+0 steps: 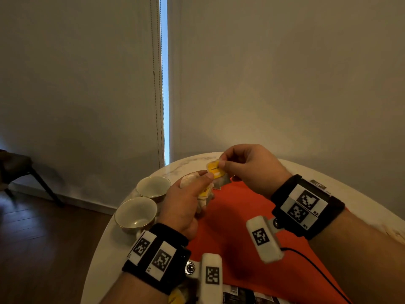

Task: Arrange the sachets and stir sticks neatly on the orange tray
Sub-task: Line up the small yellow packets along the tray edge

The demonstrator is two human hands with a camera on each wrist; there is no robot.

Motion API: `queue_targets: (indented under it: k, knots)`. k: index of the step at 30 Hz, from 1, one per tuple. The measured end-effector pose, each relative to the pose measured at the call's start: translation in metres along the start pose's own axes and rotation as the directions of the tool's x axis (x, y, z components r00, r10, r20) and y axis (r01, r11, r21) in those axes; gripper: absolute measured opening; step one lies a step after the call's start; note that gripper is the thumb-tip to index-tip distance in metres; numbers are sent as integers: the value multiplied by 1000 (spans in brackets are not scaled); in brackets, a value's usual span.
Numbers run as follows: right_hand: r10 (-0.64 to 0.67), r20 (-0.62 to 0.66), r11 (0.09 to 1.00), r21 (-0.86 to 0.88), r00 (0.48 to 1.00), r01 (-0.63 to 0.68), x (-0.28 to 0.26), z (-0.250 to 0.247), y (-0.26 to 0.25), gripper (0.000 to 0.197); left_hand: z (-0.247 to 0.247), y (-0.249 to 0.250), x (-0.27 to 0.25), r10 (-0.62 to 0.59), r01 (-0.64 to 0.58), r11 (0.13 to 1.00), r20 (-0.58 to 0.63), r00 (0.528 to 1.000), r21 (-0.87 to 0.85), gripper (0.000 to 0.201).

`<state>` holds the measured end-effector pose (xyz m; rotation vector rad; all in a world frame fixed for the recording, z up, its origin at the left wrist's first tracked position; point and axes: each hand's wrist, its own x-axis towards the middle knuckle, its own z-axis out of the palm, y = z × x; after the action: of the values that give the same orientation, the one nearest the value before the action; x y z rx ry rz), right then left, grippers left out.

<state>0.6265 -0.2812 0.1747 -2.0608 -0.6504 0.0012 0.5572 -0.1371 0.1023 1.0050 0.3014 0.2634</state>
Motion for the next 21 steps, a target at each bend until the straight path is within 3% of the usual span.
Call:
queue_targets:
  k: [8,15,21]
  knots:
    - [89,170,986,124,981,-111,-3,4,4,17,-4,0,2,23,-21,999,-45,999,44,18]
    - [218,121,930,274,968,-244,13,4,20,19,-4,-4,6,-11,12,1000,-73,997,9,18]
    - [501,73,784,383,862,-488,37,11,62,20,-7,-5,10,-16,17,1000,-106,994,5,4]
